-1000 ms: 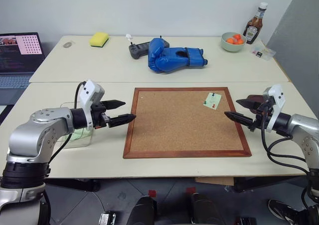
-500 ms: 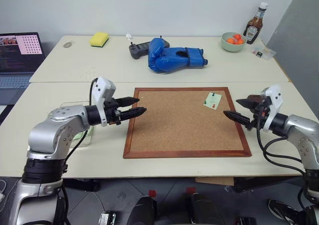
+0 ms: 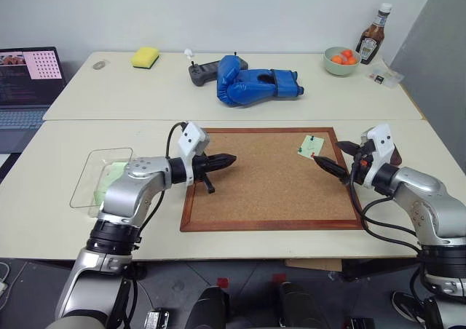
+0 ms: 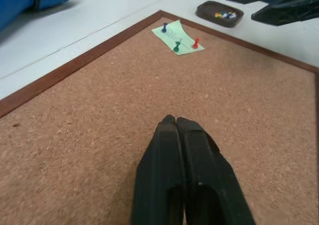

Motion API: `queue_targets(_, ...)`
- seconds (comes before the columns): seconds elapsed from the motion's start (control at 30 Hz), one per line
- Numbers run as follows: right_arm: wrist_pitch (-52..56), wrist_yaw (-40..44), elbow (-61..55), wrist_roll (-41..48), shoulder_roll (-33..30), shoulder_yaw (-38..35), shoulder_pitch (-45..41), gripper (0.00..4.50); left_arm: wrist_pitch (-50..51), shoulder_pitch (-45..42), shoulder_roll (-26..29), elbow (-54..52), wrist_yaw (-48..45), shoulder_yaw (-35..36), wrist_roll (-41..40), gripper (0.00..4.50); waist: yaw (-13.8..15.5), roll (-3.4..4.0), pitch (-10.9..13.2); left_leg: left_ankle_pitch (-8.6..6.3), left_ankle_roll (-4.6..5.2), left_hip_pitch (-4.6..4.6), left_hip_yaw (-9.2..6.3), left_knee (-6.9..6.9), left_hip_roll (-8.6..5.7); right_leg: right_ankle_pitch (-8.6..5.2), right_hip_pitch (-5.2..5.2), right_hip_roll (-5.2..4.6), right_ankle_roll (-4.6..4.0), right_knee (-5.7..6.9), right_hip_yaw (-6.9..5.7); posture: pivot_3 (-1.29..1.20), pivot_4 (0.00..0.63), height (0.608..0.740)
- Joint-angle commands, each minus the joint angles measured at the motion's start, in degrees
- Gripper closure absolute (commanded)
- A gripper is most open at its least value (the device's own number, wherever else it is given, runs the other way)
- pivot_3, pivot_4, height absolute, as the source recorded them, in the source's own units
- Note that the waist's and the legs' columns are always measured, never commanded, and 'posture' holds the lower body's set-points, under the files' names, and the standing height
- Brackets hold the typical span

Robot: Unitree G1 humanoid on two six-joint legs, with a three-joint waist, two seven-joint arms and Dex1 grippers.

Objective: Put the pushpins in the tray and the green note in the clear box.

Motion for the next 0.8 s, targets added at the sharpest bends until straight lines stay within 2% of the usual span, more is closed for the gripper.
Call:
queue_targets(0.03,-2.0,-2.3,1.7,-1.4,2.3,0.6,-2.6,0.00,-3.1,-2.3,-2.5,1.9,1.4,-1.7,2.9,4.49,0.0,0.00,0.0,0.00,0.00,0.00,0.00,0.00,0.00,0.00,-0.01,0.00,0.00,0.00,0.00,0.00,0.150,0.740)
queue_targets(0.17,-4.0,-4.4,6.1,-3.6,4.4,1.4,-5.3,0.00,-3.5,-3.8,-5.7,4.8,4.7,-4.2,6.9,4.49,0.0,0.00,0.0,0.01,0.00,0.01,-0.01,0.02,0.00,0.01,0.01,0.01,0.01,0.03,-0.01,0.00,0.150,0.740)
queue_targets(0.47,-11.9,-5.4,21.6,-8.0,8.7,2.7,-13.6,0.00,-4.9,-3.8,-10.6,11.5,5.6,-11.6,14.6,4.49,-0.1,0.05,0.0,0.01,0.00,0.02,0.02,0.01,-0.01,0.03,-0.03,0.02,0.04,0.05,0.01,0.00,0.150,0.740)
queue_targets(0.8,-20.0,-5.6,37.7,-10.8,9.7,2.2,-20.3,0.00,-2.4,-3.7,-12.7,12.2,5.4,-12.0,15.6,4.49,0.2,0.12,-0.1,0.01,0.00,0.10,-0.01,0.06,-0.12,0.05,0.12,-0.06,0.07,0.02,0.00,0.00,0.150,0.740)
